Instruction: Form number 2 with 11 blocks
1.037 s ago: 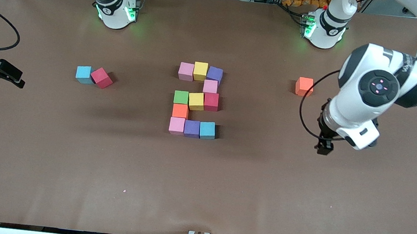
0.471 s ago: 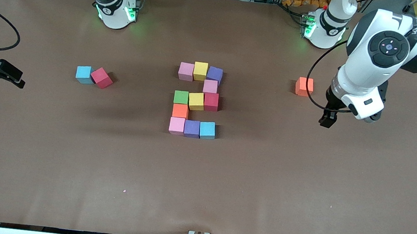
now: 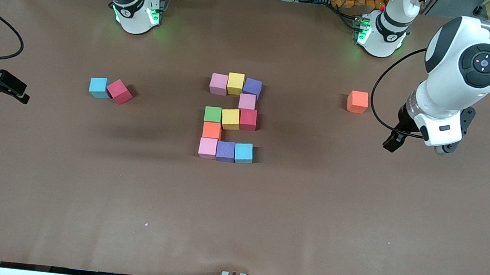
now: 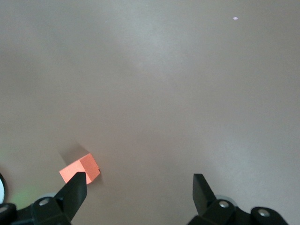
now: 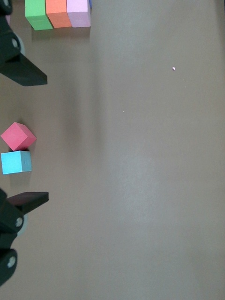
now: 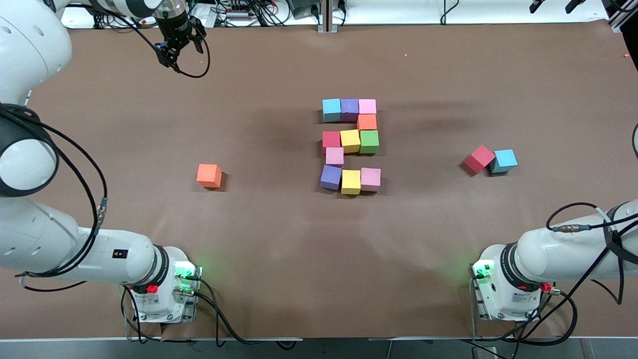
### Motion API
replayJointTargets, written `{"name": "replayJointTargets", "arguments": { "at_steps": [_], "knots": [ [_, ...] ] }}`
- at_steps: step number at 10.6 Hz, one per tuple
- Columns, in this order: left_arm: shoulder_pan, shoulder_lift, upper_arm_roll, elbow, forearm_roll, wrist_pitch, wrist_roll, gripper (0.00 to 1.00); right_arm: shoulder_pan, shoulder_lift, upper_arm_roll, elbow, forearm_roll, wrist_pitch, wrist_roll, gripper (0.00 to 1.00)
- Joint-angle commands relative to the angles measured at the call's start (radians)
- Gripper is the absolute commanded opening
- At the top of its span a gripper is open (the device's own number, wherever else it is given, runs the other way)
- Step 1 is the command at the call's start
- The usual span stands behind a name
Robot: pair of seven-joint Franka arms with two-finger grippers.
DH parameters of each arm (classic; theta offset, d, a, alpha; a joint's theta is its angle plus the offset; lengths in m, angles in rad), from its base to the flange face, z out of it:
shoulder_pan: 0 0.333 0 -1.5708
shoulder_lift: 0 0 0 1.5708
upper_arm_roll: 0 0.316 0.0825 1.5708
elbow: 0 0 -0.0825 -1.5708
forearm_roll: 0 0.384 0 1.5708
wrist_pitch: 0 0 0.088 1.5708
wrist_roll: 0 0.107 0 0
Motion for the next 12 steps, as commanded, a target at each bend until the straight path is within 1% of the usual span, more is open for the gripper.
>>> {"name": "replayJointTargets", "arguments": {
  "at_steps": [1, 4, 7, 10, 12],
  "knots": [
    [0.009, -0.043, -0.001, -0.004, -0.021, -0.004, 0.165, 1.0, -0.014, 0.002, 0.007, 0.004, 0.012, -0.002, -0.012, 1.0],
    [0.009, -0.048, -0.007, 0.001, -0.02, -0.022, 0.329, 1.0, -0.009, 0.012, 0.007, 0.007, 0.012, 0.015, -0.012, 1.0],
    [0.009, -0.048, -0.006, 0.036, -0.021, -0.025, 0.497, 1.0, 0.002, 0.021, 0.009, 0.007, 0.012, 0.023, -0.012, 1.0],
    [0.011, -0.046, -0.001, 0.094, -0.025, -0.123, 0.713, 1.0, 0.002, 0.021, 0.011, 0.006, 0.012, 0.021, -0.012, 1.0],
    [0.017, -0.049, -0.001, 0.108, -0.04, -0.15, 0.791, 1.0, -0.003, 0.021, 0.011, 0.006, 0.012, 0.021, -0.013, 1.0]
  ]
}}
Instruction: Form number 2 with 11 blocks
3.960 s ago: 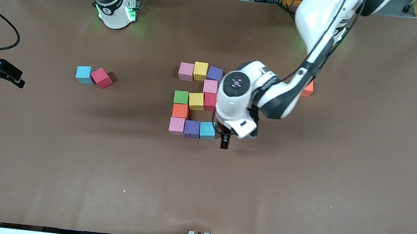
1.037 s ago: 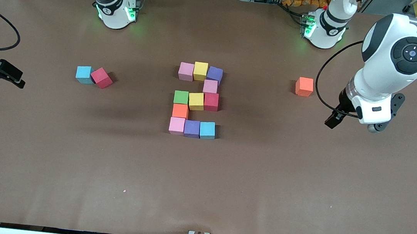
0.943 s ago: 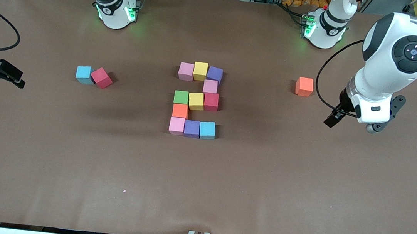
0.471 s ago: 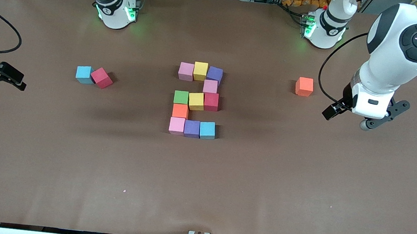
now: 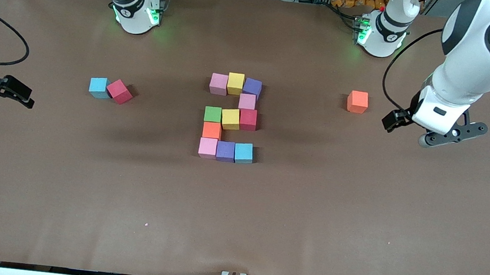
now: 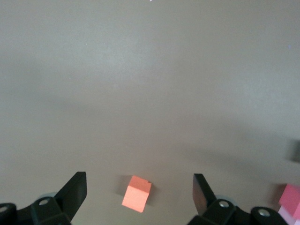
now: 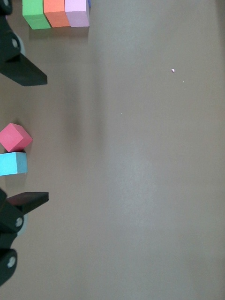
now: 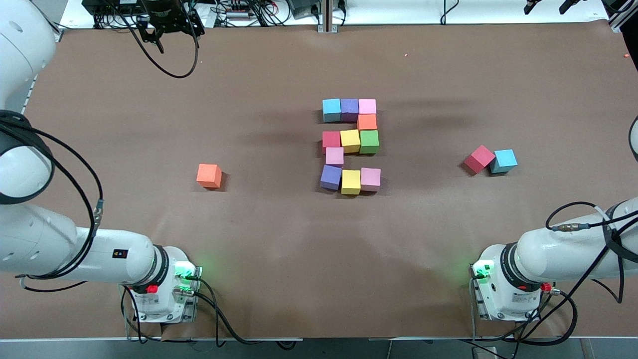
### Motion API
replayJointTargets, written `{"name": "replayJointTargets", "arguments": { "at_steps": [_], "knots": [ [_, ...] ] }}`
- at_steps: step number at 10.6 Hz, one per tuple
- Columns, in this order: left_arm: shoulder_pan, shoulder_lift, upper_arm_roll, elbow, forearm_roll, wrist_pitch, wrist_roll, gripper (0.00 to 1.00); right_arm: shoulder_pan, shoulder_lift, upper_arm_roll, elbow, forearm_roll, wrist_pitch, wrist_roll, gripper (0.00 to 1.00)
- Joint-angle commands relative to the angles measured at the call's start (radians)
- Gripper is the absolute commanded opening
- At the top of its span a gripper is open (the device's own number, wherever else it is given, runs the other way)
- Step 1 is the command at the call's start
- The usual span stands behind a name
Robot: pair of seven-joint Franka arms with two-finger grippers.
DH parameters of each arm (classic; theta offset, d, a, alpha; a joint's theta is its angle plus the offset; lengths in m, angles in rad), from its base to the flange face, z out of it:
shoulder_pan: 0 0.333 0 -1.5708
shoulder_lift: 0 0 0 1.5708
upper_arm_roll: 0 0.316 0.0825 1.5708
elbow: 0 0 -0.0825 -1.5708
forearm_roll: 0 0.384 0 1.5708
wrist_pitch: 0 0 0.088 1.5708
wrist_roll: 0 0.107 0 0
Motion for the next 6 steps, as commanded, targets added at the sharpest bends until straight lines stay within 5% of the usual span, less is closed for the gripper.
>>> {"name": "replayJointTargets", "arguments": {
  "at_steps": [1, 6],
  "knots": [
    [0.022, -0.016, -0.001, 0.024, -0.053, -0.037, 0.12, 1.0, -0.006, 0.002, 0.003, 0.006, 0.012, 0.0, -0.012, 1.0],
    [0.091, -0.029, 0.005, 0.204, -0.107, -0.216, 0.308, 1.0, -0.005, 0.002, 0.003, 0.003, 0.012, 0.0, -0.012, 1.0]
  ]
}}
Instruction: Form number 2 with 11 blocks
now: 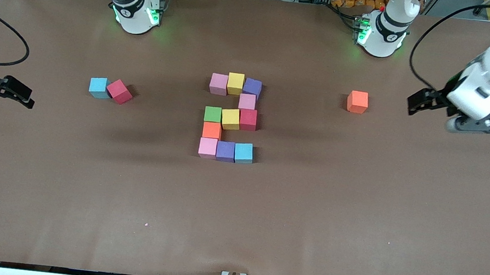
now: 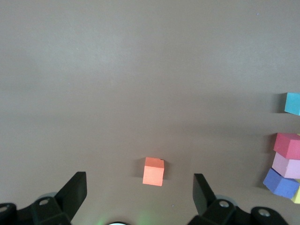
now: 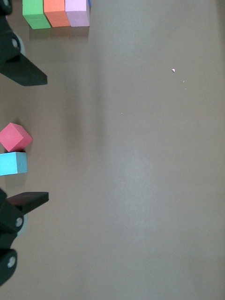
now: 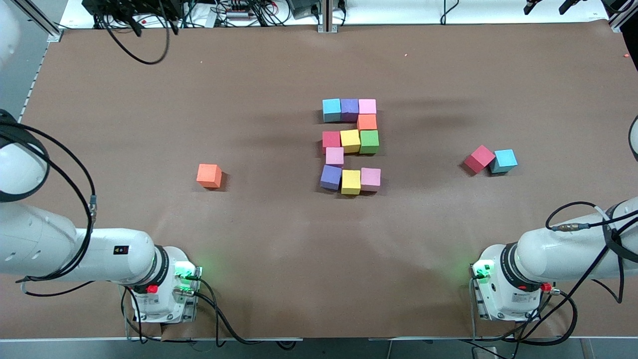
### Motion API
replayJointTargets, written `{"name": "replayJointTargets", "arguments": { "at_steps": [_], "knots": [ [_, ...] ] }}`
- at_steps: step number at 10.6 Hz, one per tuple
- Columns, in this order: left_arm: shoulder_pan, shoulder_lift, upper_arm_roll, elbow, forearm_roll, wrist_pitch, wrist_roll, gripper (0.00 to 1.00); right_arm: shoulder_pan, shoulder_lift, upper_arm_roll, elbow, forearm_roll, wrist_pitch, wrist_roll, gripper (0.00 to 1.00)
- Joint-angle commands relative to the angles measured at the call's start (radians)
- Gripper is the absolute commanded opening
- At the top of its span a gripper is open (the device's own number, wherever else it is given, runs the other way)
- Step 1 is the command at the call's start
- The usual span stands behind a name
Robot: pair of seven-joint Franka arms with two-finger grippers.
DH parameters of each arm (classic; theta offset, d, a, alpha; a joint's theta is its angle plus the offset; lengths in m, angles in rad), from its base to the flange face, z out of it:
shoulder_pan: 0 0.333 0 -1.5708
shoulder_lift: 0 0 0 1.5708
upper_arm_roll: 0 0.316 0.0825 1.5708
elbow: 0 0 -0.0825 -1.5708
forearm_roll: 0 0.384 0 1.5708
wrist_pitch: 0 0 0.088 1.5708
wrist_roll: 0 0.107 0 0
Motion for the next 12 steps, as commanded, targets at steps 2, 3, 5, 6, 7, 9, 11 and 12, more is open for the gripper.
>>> {"name": "replayJointTargets", "arguments": {
  "at_steps": [2, 3, 5, 6, 7, 9, 11, 12],
  "knots": [
    [0.006, -0.067, 0.008, 0.045, -0.013, -0.033, 0.028, 1.0, 0.0, 0.0, 0.003, 0.003, 0.012, 0.0, -0.011, 1.0],
    [0.003, -0.065, 0.008, 0.044, -0.011, -0.033, 0.025, 1.0, 0.002, 0.0, 0.004, 0.004, 0.012, 0.0, -0.009, 1.0],
    [0.008, -0.061, 0.01, 0.05, -0.028, -0.004, 0.039, 1.0, 0.009, 0.0, 0.004, 0.003, 0.013, 0.0, -0.009, 1.0],
    [0.008, -0.056, 0.015, 0.05, -0.026, 0.027, 0.124, 1.0, 0.009, 0.0, 0.004, 0.001, 0.012, 0.0, -0.011, 1.0],
    [0.006, -0.055, 0.015, 0.05, -0.023, 0.033, 0.158, 1.0, 0.008, 0.0, 0.004, 0.003, 0.012, 0.0, -0.011, 1.0],
    [0.005, -0.047, 0.015, 0.047, -0.019, 0.033, 0.167, 1.0, 0.008, 0.0, 0.004, 0.003, 0.012, -0.001, -0.011, 1.0],
    [0.005, -0.035, 0.015, 0.047, -0.017, 0.033, 0.171, 1.0, 0.0, 0.0, 0.003, 0.006, 0.012, -0.003, -0.023, 1.0],
    [0.005, -0.035, 0.015, 0.047, -0.019, 0.033, 0.171, 1.0, 0.0, -0.003, 0.003, 0.009, 0.01, -0.009, -0.023, 1.0]
  ]
}}
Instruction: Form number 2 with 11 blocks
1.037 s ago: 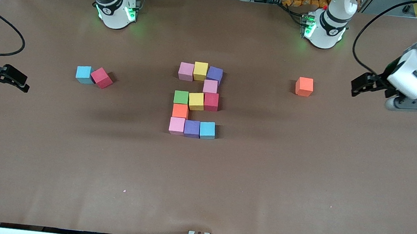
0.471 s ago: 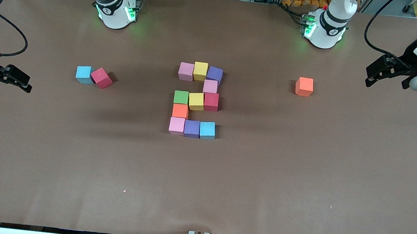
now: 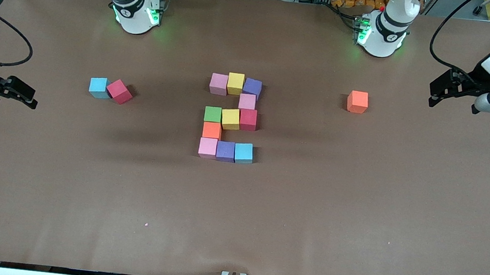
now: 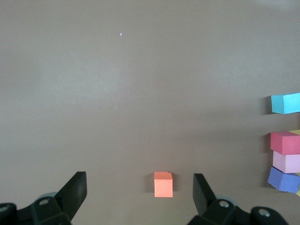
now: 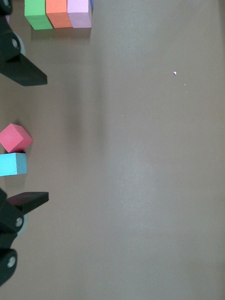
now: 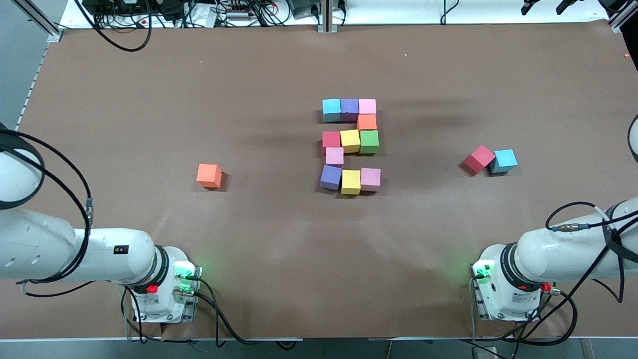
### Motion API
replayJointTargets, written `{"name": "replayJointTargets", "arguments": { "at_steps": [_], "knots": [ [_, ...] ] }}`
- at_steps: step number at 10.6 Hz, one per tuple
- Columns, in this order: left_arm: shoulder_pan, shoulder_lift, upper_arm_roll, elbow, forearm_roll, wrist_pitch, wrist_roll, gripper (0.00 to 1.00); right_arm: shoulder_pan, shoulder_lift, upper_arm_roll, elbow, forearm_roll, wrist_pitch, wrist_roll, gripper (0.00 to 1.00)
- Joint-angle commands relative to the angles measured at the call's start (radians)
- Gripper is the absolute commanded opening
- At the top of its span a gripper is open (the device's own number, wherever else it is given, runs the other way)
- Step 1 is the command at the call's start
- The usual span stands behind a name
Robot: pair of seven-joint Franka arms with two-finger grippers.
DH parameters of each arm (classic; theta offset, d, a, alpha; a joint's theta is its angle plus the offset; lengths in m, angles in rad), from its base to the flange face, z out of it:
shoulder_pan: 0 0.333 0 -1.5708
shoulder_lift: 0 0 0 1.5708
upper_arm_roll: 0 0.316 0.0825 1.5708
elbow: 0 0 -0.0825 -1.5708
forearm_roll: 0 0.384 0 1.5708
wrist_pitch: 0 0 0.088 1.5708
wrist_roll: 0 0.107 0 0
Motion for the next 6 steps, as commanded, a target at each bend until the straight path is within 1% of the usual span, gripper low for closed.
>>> {"name": "replayJointTargets", "arguments": {
  "at_steps": [1, 2, 4, 6],
  "knots": [
    [0.003, -0.003, 0.003, -0.001, -0.019, 0.007, 0.026, 1.0, -0.007, -0.012, -0.004, 0.014, 0.01, -0.012, -0.019, 1.0],
    [0.003, -0.003, 0.003, -0.004, -0.019, 0.006, 0.026, 1.0, -0.007, -0.015, -0.004, 0.038, 0.003, -0.044, -0.019, 1.0],
    [0.003, -0.001, 0.003, -0.004, -0.019, 0.006, 0.021, 1.0, -0.028, -0.005, -0.005, 0.127, -0.002, -0.122, -0.019, 1.0],
    [0.003, -0.001, 0.003, -0.004, -0.019, 0.006, 0.021, 1.0, -0.028, -0.009, -0.005, 0.136, -0.004, -0.139, -0.015, 1.0]
  ]
}}
